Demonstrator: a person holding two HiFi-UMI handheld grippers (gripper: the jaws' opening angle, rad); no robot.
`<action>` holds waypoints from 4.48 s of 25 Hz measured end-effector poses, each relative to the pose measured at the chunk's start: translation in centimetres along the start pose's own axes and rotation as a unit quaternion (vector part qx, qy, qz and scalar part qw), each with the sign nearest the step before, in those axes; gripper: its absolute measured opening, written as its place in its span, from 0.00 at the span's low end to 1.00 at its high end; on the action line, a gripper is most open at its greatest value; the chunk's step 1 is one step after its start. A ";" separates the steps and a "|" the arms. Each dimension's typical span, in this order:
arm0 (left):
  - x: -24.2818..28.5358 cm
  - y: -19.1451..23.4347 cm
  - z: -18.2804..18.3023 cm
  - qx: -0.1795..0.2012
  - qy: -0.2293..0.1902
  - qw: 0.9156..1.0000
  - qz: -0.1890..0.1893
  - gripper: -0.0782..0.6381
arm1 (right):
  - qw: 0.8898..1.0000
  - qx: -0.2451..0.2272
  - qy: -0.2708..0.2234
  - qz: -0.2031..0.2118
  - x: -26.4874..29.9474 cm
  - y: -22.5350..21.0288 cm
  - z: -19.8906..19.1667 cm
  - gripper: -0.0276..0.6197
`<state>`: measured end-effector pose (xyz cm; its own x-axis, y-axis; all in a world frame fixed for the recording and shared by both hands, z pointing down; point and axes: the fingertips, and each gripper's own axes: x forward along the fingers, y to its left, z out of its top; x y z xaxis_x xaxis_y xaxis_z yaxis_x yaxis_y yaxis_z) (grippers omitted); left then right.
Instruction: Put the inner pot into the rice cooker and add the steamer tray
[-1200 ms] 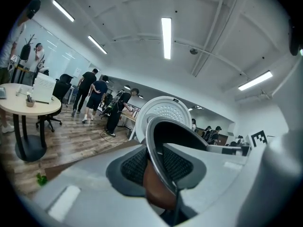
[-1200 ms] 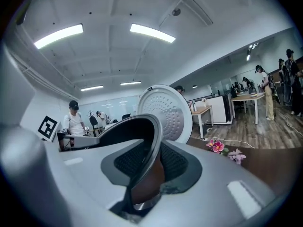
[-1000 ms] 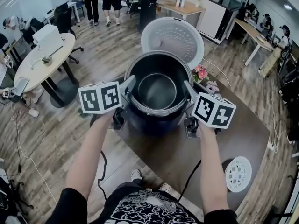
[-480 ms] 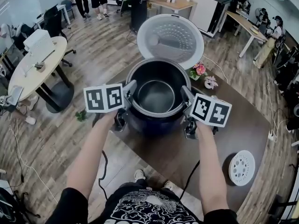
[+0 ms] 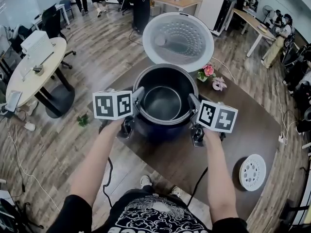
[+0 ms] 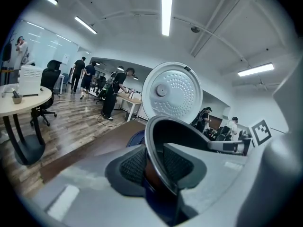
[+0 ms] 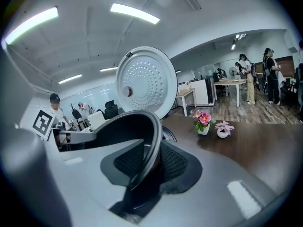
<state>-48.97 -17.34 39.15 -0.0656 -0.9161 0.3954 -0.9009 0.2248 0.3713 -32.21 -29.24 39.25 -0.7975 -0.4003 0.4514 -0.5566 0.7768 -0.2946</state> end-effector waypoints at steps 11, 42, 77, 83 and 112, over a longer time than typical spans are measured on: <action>0.6 0.6 -1.6 0.047 0.015 0.999 0.019 0.28 | 0.999 -0.033 0.024 -0.024 0.6 -0.5 -1.8 0.23; 1.1 -2.2 2.2 0.138 -0.032 0.990 0.014 0.31 | 0.995 -0.072 -0.041 -0.050 -0.5 -1.8 -0.1 0.26; 10.4 -39.3 -8.5 0.239 0.022 0.932 -0.271 0.45 | 0.950 0.030 -0.120 -0.285 -30.9 -23.6 -7.3 0.41; 12.0 -44.4 -13.2 0.237 0.055 0.921 -0.305 0.46 | 0.940 0.052 -0.116 -0.318 -36.0 -27.2 -10.3 0.44; 17.7 -53.2 -34.0 0.159 0.267 0.906 -0.287 0.54 | 0.934 0.182 -0.024 -0.307 -44.0 -42.0 -27.1 0.50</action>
<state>12.38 -34.18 54.99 0.5925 -0.5417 0.5963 -0.8052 -0.4222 0.4164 32.58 -31.07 54.58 -0.3061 -0.7439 0.5941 -0.9479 0.1804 -0.2625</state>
